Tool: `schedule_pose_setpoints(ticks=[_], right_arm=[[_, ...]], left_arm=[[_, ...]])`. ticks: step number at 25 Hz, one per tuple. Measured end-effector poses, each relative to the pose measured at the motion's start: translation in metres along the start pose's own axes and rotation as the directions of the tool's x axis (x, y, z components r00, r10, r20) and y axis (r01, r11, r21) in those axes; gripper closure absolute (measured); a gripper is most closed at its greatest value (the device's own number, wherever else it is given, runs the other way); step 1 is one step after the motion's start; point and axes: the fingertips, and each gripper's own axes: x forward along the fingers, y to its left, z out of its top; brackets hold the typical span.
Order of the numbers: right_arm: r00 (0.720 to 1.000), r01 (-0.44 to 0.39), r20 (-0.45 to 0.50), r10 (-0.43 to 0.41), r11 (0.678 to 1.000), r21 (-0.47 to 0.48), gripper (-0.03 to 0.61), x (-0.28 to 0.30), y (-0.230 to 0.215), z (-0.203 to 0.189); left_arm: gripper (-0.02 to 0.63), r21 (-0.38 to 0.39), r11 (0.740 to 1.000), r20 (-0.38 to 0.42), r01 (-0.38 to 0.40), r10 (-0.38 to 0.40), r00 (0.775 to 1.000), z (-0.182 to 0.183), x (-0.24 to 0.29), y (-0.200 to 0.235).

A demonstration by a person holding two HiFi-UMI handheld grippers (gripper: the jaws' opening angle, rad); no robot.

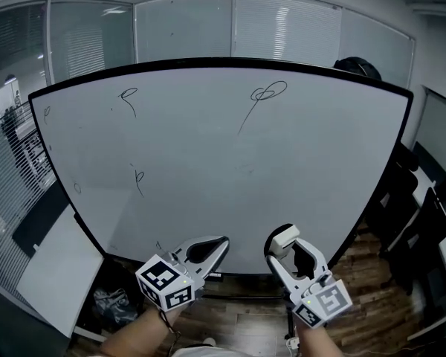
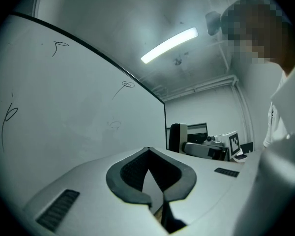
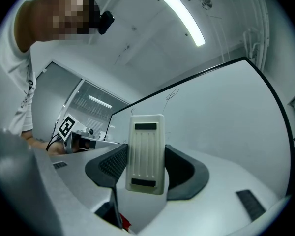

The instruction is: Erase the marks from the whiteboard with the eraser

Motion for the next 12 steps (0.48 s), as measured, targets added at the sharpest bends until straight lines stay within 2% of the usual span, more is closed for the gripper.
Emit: schedule_pose_setpoints(ticks=[12], right_arm=[[0.992, 0.114, 0.071, -0.103, 0.977, -0.181, 0.336, 0.081, -0.035, 0.058]], left_arm=[[0.607, 0.062, 0.991, 0.035, 0.116, -0.118, 0.992, 0.04, 0.017, 0.074]])
